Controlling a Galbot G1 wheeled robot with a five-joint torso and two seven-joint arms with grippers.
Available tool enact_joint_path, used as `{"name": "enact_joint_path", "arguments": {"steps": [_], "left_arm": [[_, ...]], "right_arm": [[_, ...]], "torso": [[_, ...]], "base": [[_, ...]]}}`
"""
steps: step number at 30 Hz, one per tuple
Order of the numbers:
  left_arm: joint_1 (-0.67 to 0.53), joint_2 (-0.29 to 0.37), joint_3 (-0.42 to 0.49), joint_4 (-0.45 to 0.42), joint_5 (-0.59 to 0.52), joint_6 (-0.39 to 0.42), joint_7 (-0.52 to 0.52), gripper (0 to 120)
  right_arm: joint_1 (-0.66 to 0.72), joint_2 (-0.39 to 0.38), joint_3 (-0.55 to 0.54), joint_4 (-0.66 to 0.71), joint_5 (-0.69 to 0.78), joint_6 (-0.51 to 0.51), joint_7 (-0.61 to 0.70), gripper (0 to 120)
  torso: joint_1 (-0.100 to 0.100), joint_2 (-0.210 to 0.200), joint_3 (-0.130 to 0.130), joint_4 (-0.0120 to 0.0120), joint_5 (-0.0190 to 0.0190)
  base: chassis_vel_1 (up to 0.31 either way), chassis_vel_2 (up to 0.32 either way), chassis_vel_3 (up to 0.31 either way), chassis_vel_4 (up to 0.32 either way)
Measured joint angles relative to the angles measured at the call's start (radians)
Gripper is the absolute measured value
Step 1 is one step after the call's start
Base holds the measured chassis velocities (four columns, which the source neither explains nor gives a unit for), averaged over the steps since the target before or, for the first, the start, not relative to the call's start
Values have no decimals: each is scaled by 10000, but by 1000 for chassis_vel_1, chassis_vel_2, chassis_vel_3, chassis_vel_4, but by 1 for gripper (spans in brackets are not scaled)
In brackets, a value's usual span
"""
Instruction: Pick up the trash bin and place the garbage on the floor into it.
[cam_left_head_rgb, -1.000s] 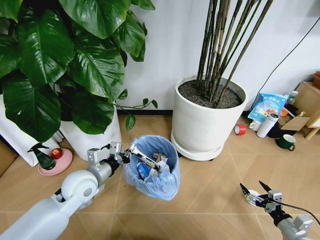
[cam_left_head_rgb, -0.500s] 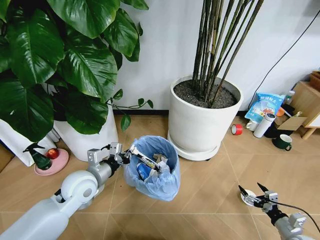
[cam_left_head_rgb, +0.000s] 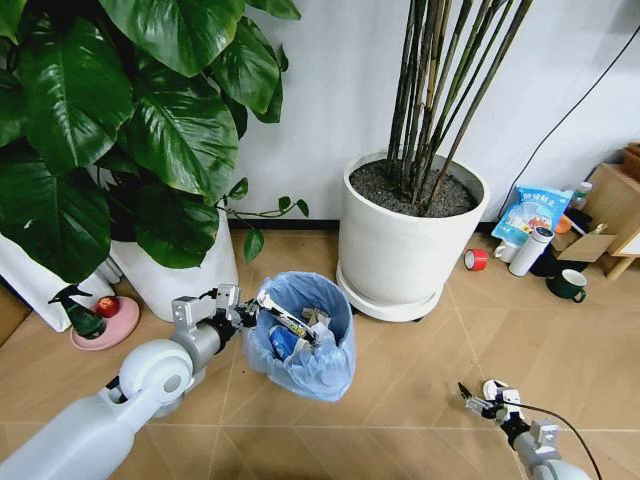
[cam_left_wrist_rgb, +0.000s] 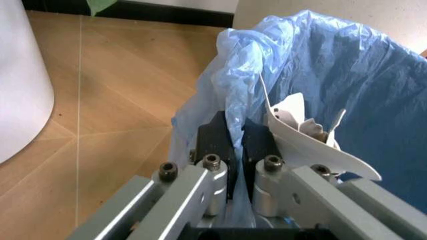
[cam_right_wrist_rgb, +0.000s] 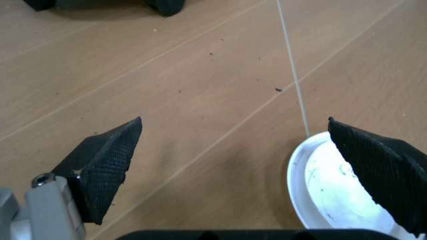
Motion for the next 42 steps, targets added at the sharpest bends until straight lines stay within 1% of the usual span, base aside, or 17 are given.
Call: {"name": "enact_joint_path", "arguments": {"steps": [11,27,30,31,35,36,40,41,42], "left_arm": [[-183,-99,73,192,-35,2,-2,0],[-252,-184,116,281,-50,2,-14,0],[-276,-186,122,292,-62,2,-30,0],[-276,-186,122,292,-62,2,-30,0],[-303,-213,130,305,-89,6,-52,0],[-303,-213,130,305,-89,6,-52,0],[-319,-233,133,325,-98,10,-68,0],[-319,-233,133,325,-98,10,-68,0],[-325,-233,133,328,-101,10,-69,0]], "right_arm": [[227,13,-246,-308,367,-536,476,100],[711,-11,-483,-898,394,-676,655,100],[891,15,-550,-1114,311,-736,679,94],[891,15,-550,-1114,311,-736,679,94],[961,21,-664,-1274,132,-979,750,75],[961,21,-664,-1274,132,-979,750,75],[1061,19,-662,-1458,-6,-1042,765,57],[1061,19,-662,-1458,-6,-1042,765,57],[1068,12,-660,-1470,-32,-1052,766,52]], "torso": [[0,0,0,-1,0],[0,0,0,0,0],[0,0,0,0,0],[0,0,0,0,0],[0,0,0,0,0],[0,0,0,0,0],[-1,3,-2,-3,-10],[-1,3,-2,-3,-10],[-2,3,-2,-3,-11]], "base": [[0,0,0,0],[0,0,0,0],[0,0,0,0],[0,0,0,0],[0,0,0,0],[0,0,0,0],[0,0,0,0],[0,0,0,0],[0,0,0,0]]}}
